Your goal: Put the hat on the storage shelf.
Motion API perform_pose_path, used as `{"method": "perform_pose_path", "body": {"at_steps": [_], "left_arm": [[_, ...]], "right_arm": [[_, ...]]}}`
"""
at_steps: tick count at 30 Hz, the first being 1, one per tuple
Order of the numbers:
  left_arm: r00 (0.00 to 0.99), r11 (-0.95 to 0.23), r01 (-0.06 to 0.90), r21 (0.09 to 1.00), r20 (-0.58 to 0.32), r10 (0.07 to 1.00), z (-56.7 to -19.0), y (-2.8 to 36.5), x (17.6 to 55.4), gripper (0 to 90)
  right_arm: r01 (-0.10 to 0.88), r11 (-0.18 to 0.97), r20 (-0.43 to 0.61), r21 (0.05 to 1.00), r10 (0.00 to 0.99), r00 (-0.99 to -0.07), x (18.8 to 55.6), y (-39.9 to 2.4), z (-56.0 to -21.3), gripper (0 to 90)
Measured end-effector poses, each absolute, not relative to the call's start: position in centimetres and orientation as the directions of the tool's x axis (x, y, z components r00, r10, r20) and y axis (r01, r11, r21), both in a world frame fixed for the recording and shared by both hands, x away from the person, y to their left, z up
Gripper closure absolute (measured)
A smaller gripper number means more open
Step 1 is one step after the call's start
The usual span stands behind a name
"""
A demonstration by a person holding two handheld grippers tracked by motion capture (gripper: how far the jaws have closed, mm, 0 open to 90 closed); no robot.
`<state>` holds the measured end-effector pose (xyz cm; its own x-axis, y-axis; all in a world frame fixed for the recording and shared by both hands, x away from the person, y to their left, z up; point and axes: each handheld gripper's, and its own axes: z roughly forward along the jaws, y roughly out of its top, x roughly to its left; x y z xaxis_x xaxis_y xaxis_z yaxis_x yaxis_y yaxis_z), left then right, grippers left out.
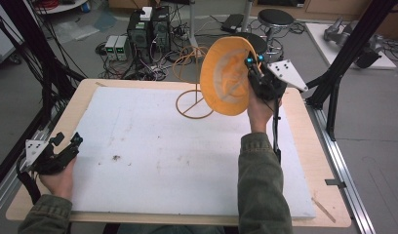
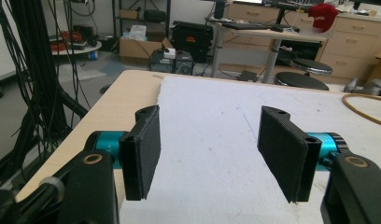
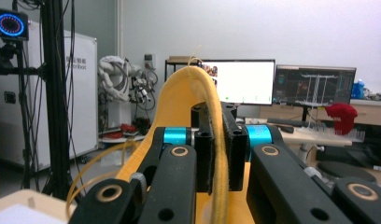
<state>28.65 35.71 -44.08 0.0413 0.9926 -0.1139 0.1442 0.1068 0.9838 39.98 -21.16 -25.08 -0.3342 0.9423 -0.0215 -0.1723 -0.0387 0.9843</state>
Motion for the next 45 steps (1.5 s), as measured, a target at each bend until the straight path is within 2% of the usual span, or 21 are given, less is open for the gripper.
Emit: {"method": "perform_pose_path", "body": {"at_steps": [3,9,13,15,22,25,29,32,37,45], "left_arm": [[0.035,0.068,0.141,0.988,-0.074,0.997,-44.1,35.6,28.7,39.7],[0.035,0.075,0.132,0.988,-0.080,0.996,-44.0,36.0,28.3,39.6],[0.021,0.091,0.133,0.987,-0.094,0.995,-44.0,35.9,28.4,39.7],[0.025,0.095,0.127,0.987,-0.099,0.995,-44.0,35.7,28.6,39.7],[0.032,0.099,0.125,0.987,-0.103,0.994,-43.9,35.5,28.7,39.7],[0.034,0.103,0.129,0.986,-0.108,0.994,-43.9,35.5,28.7,39.7],[0.039,0.110,0.128,0.986,-0.116,0.992,-43.9,35.3,28.7,39.7],[0.040,0.117,0.129,0.985,-0.123,0.992,-43.9,35.3,28.7,39.8],[0.044,0.148,0.134,0.980,-0.155,0.987,-43.8,35.4,28.7,40.1],[0.047,0.169,0.145,0.975,-0.177,0.983,-43.9,35.5,28.9,40.4]], "right_arm": [[-0.179,-0.029,-0.033,0.983,0.944,-0.329,41.0,-21.3,-24.2,85.6],[-0.154,0.016,-0.059,0.988,0.959,-0.279,43.1,-21.3,-22.8,85.4],[-0.154,0.033,-0.065,0.988,0.977,-0.204,44.0,-21.8,-22.5,85.4],[-0.149,-0.006,-0.021,0.989,0.984,-0.178,44.4,-22.4,-22.4,85.5],[-0.140,-0.013,-0.004,0.990,0.992,-0.123,45.7,-23.2,-21.9,85.5],[-0.136,-0.048,0.035,0.990,0.995,-0.097,46.0,-23.6,-22.2,85.6],[-0.171,-0.102,0.089,0.980,0.993,-0.082,45.9,-23.9,-21.9,85.8],[-0.181,-0.069,0.058,0.981,0.996,-0.063,45.8,-23.4,-21.1,85.8],[-0.169,0.133,-0.135,0.977,0.991,-0.001,46.8,-20.3,-20.8,86.0],[-0.126,0.157,-0.160,0.979,0.987,-0.016,48.7,-16.9,-22.4,86.2]]}}
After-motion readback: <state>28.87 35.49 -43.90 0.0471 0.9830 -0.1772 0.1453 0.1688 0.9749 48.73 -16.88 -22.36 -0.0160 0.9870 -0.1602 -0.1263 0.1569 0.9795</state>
